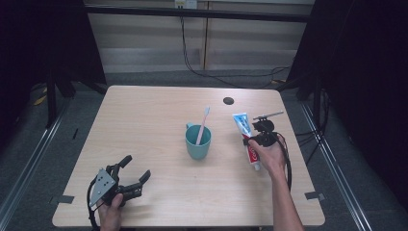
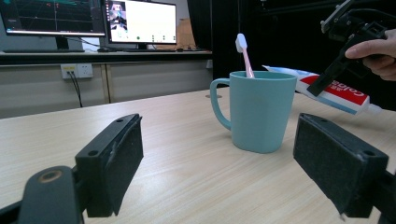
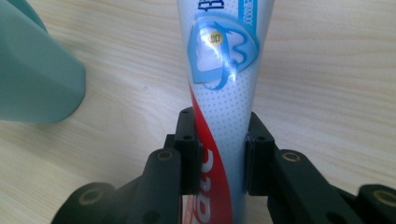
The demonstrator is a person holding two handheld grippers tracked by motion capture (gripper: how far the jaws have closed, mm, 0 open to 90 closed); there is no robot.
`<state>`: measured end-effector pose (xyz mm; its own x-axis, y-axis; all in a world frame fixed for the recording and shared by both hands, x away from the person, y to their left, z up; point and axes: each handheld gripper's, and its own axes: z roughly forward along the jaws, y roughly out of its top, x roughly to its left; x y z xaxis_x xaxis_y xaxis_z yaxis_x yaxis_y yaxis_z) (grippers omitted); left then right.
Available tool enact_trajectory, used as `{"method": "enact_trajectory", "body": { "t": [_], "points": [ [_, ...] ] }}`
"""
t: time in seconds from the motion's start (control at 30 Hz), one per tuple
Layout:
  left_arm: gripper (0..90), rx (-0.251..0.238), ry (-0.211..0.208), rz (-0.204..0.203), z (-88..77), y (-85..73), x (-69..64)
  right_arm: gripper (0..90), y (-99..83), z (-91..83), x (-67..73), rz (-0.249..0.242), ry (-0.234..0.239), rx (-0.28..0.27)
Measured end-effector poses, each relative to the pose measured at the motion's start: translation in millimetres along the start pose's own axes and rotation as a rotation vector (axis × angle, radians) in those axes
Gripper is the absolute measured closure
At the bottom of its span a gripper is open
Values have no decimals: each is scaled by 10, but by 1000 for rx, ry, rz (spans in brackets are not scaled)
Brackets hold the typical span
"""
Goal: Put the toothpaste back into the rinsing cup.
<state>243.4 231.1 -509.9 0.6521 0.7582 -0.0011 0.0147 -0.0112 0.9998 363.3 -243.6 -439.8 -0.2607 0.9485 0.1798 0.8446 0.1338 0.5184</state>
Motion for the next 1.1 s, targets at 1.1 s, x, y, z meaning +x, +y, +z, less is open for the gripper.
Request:
{"method": "enact_trajectory", "body": {
  "t": [1.1],
  "points": [
    [158,1,0,0,0,1,1,719,-24,-392,145,-72,113,-433]
  ]
}}
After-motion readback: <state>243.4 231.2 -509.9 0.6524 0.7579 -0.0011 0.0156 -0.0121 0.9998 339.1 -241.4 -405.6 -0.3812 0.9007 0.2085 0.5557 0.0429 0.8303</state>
